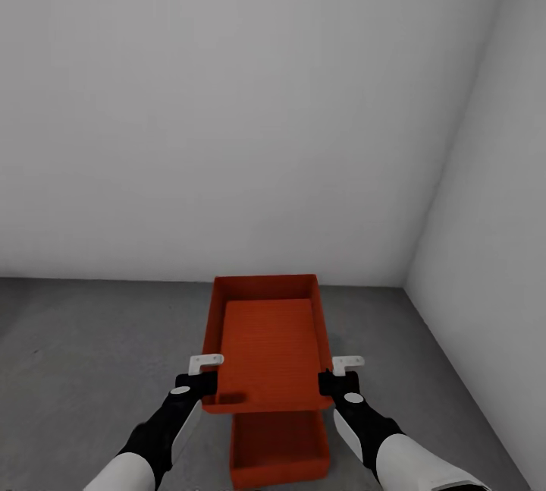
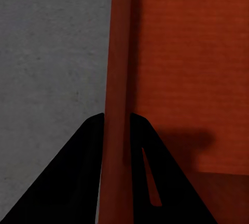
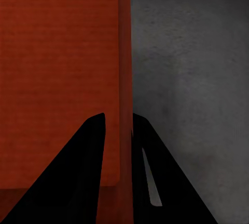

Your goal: Move the two storage containers from the living room to the garage. In the garage, place one container on the floor and stack the other container on top of it (either order is fine).

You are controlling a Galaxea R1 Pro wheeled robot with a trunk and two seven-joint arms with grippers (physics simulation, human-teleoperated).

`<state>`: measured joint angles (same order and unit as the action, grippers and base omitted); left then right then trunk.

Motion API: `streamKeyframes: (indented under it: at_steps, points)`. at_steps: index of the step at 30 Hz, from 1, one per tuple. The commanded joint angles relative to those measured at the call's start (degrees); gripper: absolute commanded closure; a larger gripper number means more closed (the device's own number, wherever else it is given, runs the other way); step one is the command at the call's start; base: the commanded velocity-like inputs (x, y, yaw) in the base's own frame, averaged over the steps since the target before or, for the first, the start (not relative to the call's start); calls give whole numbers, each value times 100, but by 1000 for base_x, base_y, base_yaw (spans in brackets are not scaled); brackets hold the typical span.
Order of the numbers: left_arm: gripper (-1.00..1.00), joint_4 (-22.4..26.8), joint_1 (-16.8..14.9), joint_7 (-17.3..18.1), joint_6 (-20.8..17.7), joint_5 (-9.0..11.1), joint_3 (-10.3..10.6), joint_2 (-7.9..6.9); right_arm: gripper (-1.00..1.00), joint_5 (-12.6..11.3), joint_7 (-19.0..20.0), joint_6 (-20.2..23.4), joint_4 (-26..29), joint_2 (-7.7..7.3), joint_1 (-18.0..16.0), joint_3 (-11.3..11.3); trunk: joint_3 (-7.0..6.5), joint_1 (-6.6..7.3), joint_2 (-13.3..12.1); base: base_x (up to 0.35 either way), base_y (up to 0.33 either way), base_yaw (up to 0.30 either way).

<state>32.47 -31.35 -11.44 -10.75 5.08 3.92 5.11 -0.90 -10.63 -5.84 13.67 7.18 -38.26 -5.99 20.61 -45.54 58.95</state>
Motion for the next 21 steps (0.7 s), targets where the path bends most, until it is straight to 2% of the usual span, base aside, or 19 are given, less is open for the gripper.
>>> streamKeyframes:
  at_steps: [1,21]
  points:
    - [100,26,-3,-95,257,-92,-40,-10,100,-57,-537,-25,-13,-6,-6,318,16,0,5,6,0,0]
    - [100,51,-3,-92,258,-87,-37,-10,100,-60,-538,-31,-13,2,-6,318,201,0,5,0,0,0]
